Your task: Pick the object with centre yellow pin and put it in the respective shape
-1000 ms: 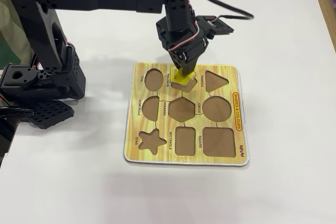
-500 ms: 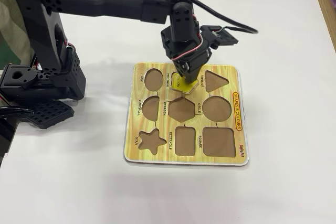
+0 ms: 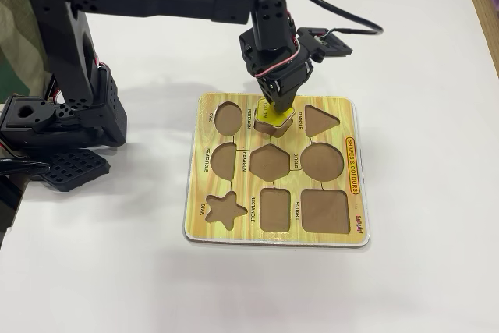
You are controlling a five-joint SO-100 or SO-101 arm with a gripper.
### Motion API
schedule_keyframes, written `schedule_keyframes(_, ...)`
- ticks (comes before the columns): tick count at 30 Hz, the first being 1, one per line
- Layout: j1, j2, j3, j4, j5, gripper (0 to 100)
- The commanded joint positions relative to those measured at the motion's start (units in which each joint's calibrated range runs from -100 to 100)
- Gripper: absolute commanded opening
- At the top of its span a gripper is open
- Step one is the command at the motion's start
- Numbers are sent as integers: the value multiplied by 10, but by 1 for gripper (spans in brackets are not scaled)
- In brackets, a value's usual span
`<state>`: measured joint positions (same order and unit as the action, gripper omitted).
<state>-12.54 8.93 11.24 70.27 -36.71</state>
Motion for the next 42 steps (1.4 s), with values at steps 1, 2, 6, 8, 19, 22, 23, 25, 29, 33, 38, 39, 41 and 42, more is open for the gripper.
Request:
schedule_keyframes(1,-5,6,-8,-6,-2,2)
schedule_keyframes(2,-5,8,-8,-6,-2,2)
schedule_keyframes(6,-5,9,-11,-6,-2,2)
schedule_keyframes(8,-5,9,-11,-6,-2,1)
schedule_keyframes(19,-2,13,-15,-6,4,2)
schedule_keyframes(22,-3,14,-16,-7,1,2)
schedule_keyframes(23,-2,14,-16,-7,0,2)
schedule_keyframes(25,-2,18,-16,-7,-1,2)
schedule_keyframes(29,-3,35,-19,-7,-1,2)
schedule_keyframes(33,-2,40,-19,-24,2,2)
schedule_keyframes(38,0,40,-18,-30,1,2)
schedule_keyframes(39,1,40,-18,-30,1,2)
schedule_keyframes(41,3,40,-18,-30,0,2)
schedule_keyframes(42,4,40,-18,-30,-1,2)
